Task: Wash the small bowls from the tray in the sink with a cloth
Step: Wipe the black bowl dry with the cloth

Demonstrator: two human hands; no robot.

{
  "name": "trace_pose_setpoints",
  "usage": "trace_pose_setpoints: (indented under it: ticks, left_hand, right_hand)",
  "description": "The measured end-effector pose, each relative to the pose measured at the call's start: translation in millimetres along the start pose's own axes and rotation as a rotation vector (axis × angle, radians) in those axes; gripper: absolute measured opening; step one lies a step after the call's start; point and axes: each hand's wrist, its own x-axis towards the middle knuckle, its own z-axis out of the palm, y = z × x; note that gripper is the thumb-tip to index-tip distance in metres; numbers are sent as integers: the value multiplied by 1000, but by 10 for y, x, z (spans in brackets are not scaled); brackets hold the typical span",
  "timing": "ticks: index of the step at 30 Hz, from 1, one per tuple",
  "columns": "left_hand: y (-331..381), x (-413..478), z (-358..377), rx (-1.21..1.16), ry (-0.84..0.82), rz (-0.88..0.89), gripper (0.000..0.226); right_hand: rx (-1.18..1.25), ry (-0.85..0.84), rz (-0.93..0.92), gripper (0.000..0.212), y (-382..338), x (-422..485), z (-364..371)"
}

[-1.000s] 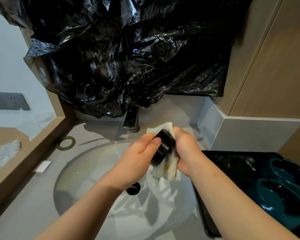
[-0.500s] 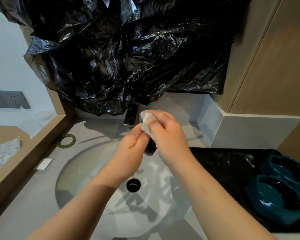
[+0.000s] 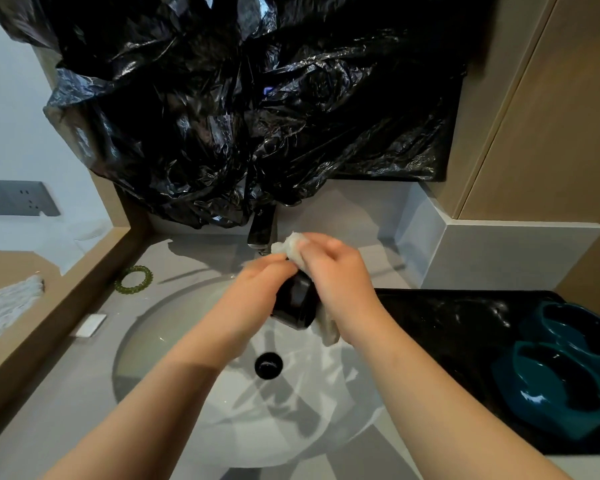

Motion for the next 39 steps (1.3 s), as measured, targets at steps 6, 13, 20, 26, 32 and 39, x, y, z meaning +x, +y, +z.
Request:
trace_pose_setpoints:
  ticks: [6, 13, 20, 26, 32, 39]
  left_hand:
    - [43, -36, 69, -67, 109, 135, 22]
    - [6, -34, 91, 40, 137, 172, 21]
    - [14, -65, 152, -96, 126, 232, 22]
    - [165, 24, 139, -72, 52, 106, 29]
    - [219, 31, 248, -56, 37, 113, 33]
    - [99, 51, 224, 71, 96, 221, 31]
  right_hand:
    - [63, -13, -90, 31, -82, -5, -35]
    - [0, -9, -185, 29, -196, -65, 8]
    - [269, -33, 296, 17, -195, -19, -104]
    - [62, 175, -181, 23, -111, -141, -20]
    - [104, 184, -55, 32, -45, -104, -107]
    - [278, 178, 45, 23, -145, -97, -165]
